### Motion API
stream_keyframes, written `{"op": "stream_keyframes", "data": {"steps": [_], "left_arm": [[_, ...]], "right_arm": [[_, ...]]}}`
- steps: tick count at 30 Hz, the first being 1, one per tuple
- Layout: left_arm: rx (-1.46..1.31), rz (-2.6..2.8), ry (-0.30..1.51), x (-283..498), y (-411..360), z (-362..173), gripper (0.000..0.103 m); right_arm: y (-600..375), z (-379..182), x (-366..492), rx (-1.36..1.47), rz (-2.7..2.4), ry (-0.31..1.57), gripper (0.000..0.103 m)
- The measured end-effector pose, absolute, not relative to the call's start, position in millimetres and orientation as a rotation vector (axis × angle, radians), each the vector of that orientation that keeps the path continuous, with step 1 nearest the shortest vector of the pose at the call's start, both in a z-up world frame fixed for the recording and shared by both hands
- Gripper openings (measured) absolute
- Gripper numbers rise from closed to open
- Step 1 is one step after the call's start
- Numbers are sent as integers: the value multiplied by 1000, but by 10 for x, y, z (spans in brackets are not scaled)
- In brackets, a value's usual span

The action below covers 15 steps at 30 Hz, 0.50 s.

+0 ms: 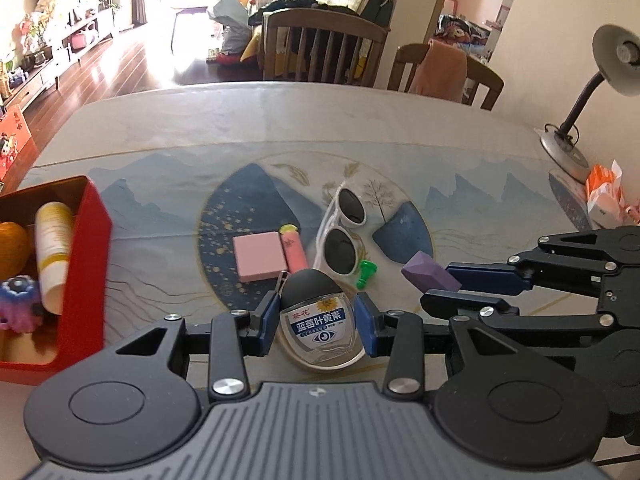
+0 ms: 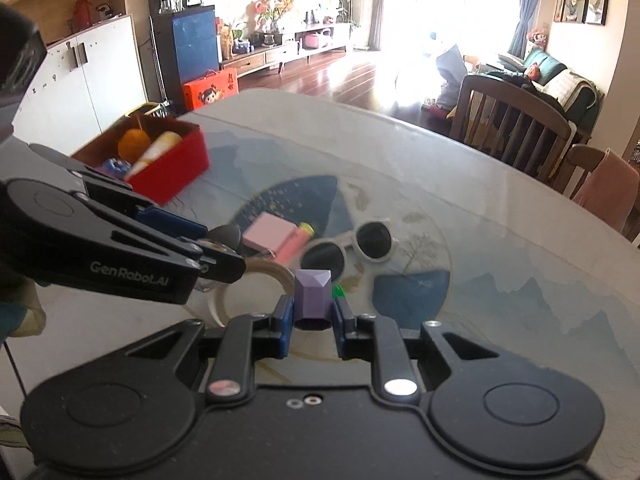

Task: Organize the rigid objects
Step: 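Carry the purple block over the tin with the right gripper while the left carries the eye-drop bottle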

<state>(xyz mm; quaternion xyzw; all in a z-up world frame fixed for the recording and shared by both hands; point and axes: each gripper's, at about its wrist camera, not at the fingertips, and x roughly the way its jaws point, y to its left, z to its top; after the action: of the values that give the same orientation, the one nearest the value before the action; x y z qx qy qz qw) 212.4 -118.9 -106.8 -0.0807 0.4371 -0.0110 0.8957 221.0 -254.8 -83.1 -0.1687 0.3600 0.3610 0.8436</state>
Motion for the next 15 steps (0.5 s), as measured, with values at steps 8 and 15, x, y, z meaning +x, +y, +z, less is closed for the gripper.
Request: {"op": "stream_keyframes", "data": {"steps": [8,15], "left_arm": [[-190,-1,871,1835,-763,-872,40],[-208,47,851,1587,-232,-775,40]], "right_arm": [[-2174,-534,1970,-348,803,709,20],[-1679,-419,1796,-357,842,683,20]]}}
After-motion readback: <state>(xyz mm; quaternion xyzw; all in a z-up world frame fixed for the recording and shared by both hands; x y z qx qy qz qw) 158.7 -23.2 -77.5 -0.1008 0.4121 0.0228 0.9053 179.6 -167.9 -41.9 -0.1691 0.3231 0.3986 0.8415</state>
